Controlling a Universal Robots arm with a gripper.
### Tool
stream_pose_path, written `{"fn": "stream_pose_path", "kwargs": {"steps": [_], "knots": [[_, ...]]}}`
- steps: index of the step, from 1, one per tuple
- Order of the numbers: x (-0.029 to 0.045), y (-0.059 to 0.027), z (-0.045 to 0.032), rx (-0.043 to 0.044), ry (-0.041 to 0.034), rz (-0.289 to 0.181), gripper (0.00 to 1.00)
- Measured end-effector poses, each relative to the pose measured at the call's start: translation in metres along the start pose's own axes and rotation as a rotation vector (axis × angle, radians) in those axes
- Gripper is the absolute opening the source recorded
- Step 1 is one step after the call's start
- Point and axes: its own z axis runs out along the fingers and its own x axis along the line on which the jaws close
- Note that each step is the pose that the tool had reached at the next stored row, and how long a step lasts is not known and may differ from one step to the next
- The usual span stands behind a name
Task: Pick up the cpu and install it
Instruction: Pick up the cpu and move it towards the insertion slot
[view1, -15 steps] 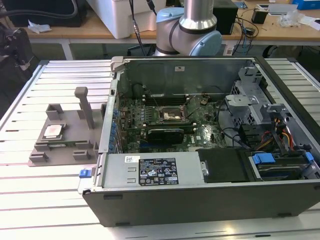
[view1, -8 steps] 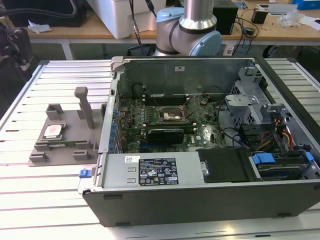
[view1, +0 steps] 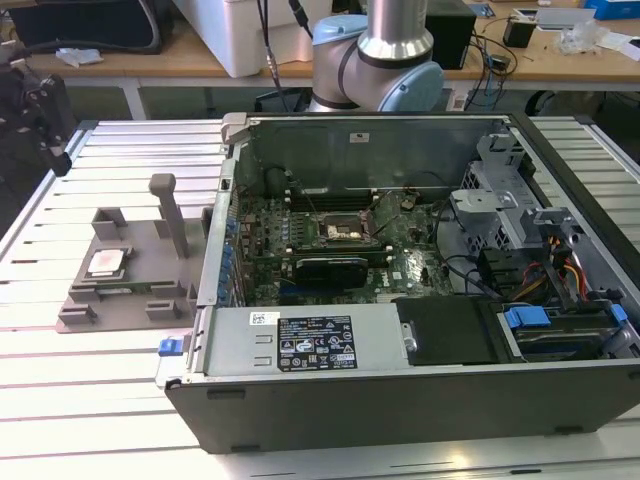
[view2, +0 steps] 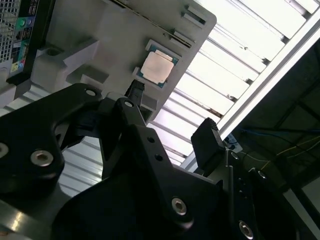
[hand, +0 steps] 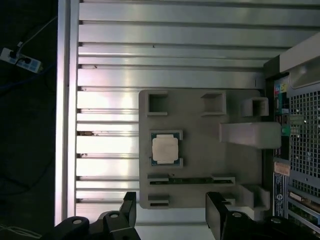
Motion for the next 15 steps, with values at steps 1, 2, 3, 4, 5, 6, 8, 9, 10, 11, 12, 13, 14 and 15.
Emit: {"fn": "stream_pose_path", "kwargs": {"steps": [1, 2, 3, 4, 5, 6, 8, 9, 10, 11, 12, 13, 14, 15], "knots": [[0.0, 0.0, 0.0021, 0.0, 0.0001, 0.0, 0.66], [0.0001, -0.0001, 0.0053, 0.0001, 0.0002, 0.0, 0.66], [0.0001, -0.0001, 0.0065, 0.0001, 0.0002, 0.0, 0.66], [0.0002, -0.0002, 0.008, 0.0001, 0.0003, 0.0, 0.66], [0.0002, -0.0002, 0.0107, 0.0, 0.0003, 0.0, 0.66], [0.0002, -0.0002, 0.0119, 0.0, 0.0003, 0.0, 0.66], [0.0003, -0.0003, 0.0146, 0.0, 0.0003, 0.0, 0.66], [0.0003, -0.0003, 0.0153, 0.0, 0.0003, 0.0, 0.66], [0.0003, -0.0003, 0.016, 0.0, 0.0003, 0.0, 0.66], [0.0003, -0.0003, 0.0166, 0.0, 0.0003, 0.0, 0.66], [0.0003, -0.0003, 0.0173, 0.0, 0.0003, 0.0, 0.66], [0.0004, -0.0003, 0.018, 0.0, 0.0003, 0.0, 0.66], [0.0004, -0.0004, 0.0186, 0.0001, 0.0003, 0.0, 0.66], [0.0004, -0.0003, 0.0194, 0.0, 0.0003, 0.0, 0.66]]}}
